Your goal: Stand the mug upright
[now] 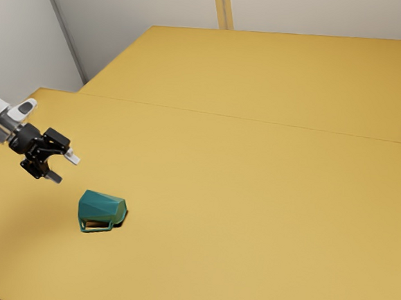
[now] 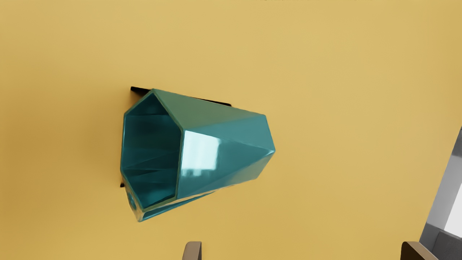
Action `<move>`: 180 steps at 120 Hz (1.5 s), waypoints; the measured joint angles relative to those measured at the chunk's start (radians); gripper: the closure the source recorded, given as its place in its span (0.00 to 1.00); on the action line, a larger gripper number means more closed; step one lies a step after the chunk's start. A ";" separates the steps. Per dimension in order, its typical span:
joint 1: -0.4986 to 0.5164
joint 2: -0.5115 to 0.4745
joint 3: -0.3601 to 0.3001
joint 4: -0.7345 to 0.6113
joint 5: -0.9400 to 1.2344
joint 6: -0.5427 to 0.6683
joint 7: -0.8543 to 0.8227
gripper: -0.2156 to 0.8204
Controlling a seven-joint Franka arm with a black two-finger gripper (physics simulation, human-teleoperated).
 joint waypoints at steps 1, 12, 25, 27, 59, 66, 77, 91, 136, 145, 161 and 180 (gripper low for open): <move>0.000 0.003 0.003 -0.003 -0.003 0.002 0.005 0.21; 0.005 0.039 0.019 -0.017 -0.039 0.026 0.055 0.21; 0.014 0.083 0.022 -0.036 -0.083 0.048 0.112 0.21; 0.015 0.090 0.023 -0.038 -0.089 0.051 0.120 0.21; 0.017 0.156 0.017 -0.083 -0.194 0.093 0.225 0.21; 0.010 0.158 0.014 -0.097 -0.214 0.099 0.243 0.21; 0.014 0.158 -0.003 -0.116 -0.251 0.105 0.269 0.21; 0.007 0.159 -0.025 -0.124 -0.285 0.109 0.297 0.21; 0.013 0.148 -0.034 -0.136 -0.318 0.105 0.359 0.82; 0.014 0.146 -0.040 -0.136 -0.318 0.103 0.368 0.87; 0.007 0.141 -0.043 -0.137 -0.317 0.103 0.379 0.92; 0.000 0.102 -0.043 -0.142 -0.317 0.095 0.389 0.94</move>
